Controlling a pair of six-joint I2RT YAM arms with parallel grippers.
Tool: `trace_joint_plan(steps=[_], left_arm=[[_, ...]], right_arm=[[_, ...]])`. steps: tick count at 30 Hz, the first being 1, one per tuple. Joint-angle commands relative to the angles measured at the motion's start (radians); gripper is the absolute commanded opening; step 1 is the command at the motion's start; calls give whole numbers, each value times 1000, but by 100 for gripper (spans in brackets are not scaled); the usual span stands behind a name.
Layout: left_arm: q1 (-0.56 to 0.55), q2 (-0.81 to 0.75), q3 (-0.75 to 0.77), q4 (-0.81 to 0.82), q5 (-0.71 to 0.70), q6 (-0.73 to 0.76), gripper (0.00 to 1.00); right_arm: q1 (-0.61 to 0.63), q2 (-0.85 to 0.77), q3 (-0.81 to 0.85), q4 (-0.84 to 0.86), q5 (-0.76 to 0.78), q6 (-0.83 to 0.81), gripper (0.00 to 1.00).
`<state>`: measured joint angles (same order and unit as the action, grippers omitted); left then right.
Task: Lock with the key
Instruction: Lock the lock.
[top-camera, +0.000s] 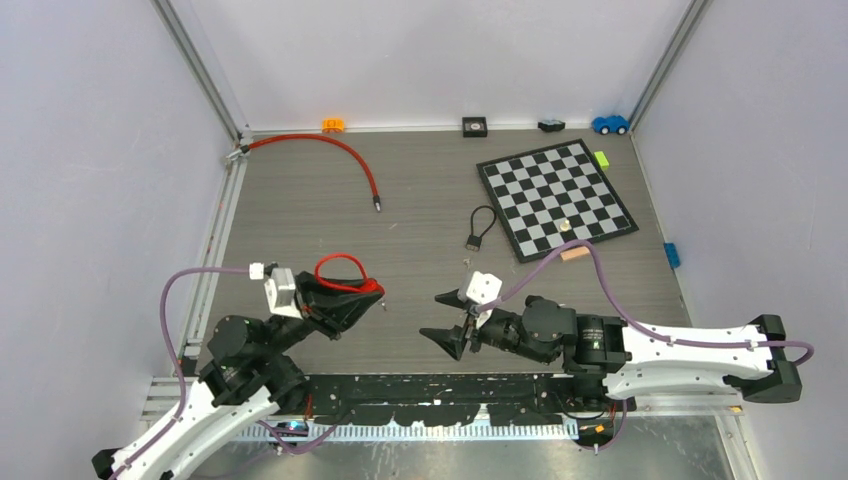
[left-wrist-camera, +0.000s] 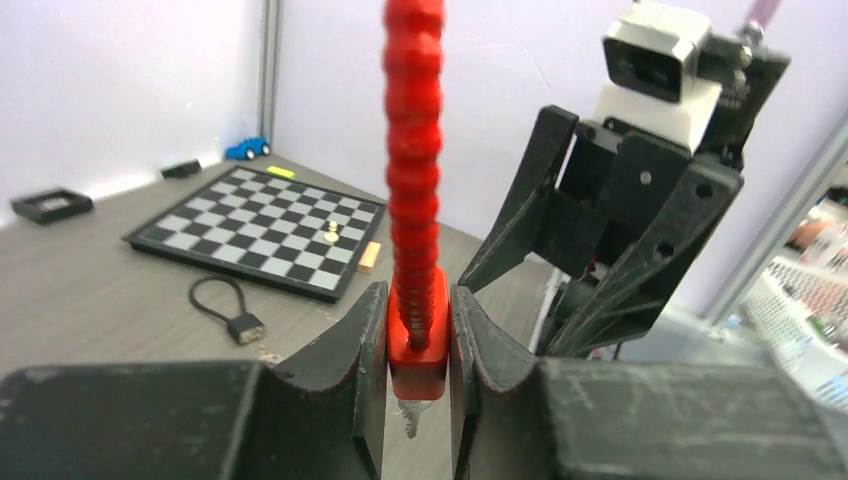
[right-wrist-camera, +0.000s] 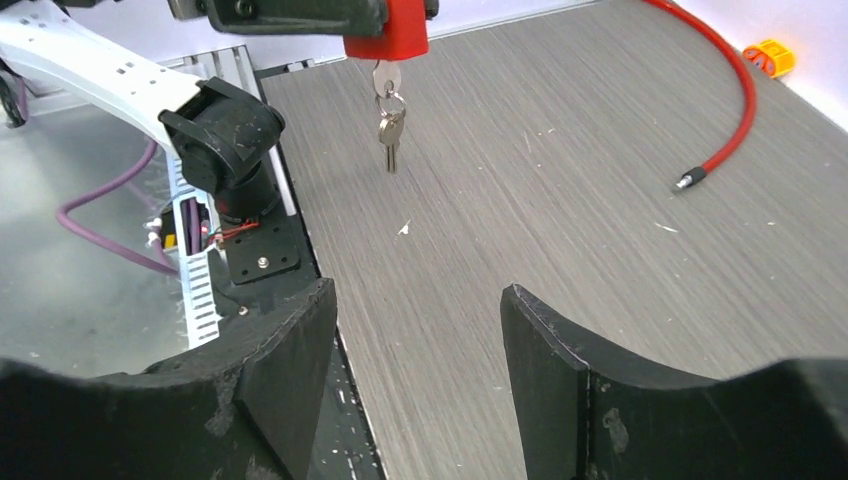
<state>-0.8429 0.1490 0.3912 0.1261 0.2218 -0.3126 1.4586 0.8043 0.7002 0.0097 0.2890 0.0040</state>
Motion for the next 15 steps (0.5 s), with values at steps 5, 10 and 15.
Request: trace_joint_plan(steps=[5, 10, 15], left_arm=[[4, 107, 112, 108, -125, -345, 0], [4, 163, 84, 317, -1, -377, 0], [4, 218, 28, 540, 96, -418, 0]], right_arm=[[3, -26, -29, 223, 8, -163, 65], [3, -15, -53, 396, -33, -177, 63], [2, -15, -93, 561, -111, -148, 58]])
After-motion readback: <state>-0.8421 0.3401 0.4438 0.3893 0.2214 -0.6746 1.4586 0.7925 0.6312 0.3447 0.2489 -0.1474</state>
